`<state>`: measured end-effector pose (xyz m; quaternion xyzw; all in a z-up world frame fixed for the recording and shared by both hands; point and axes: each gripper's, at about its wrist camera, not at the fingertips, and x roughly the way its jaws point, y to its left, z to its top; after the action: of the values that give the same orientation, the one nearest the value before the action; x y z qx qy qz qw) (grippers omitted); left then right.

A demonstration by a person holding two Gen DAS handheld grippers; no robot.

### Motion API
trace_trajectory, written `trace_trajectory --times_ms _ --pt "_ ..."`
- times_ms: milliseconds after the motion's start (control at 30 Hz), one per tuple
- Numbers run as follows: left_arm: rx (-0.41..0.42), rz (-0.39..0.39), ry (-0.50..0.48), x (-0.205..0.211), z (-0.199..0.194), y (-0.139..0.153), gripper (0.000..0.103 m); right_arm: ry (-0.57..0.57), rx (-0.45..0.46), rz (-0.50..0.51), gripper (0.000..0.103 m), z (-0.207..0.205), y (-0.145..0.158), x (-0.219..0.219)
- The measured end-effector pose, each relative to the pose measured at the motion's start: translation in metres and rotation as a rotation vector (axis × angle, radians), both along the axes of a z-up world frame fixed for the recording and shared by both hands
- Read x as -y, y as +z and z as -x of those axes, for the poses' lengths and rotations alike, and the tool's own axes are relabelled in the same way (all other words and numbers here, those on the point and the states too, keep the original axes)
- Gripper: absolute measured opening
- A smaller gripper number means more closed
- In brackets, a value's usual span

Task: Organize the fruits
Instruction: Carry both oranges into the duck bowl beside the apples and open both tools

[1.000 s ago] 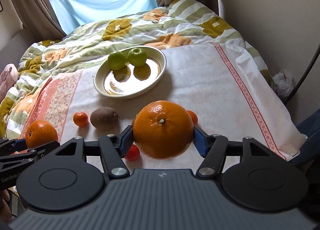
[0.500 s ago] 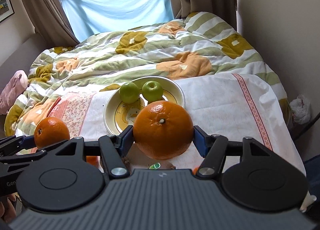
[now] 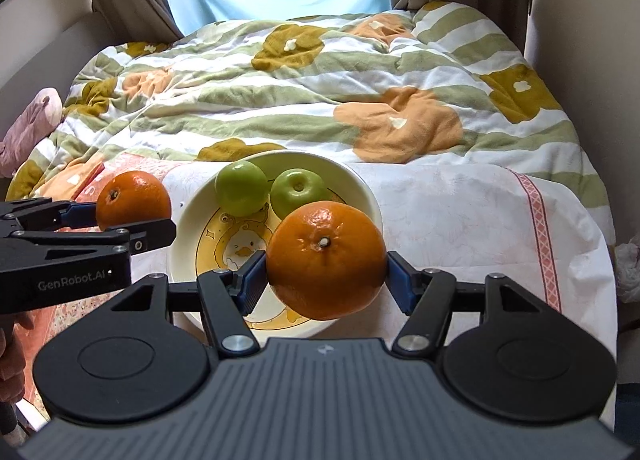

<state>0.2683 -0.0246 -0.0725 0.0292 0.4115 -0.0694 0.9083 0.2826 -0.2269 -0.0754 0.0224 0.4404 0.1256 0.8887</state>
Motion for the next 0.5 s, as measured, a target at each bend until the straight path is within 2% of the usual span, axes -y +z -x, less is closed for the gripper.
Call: trace_trajectory --times_ms 300,500 --pt "-0.072 -0.087 -0.035 0.018 -0.036 -0.037 0.064 0.070 -0.036 0.017 0.078 -0.022 -0.026 0.002" --pt "-0.101 -0.105 -0.038 0.018 -0.042 -0.048 0.066 0.092 -0.033 0.026 0.078 -0.027 -0.027 0.005"
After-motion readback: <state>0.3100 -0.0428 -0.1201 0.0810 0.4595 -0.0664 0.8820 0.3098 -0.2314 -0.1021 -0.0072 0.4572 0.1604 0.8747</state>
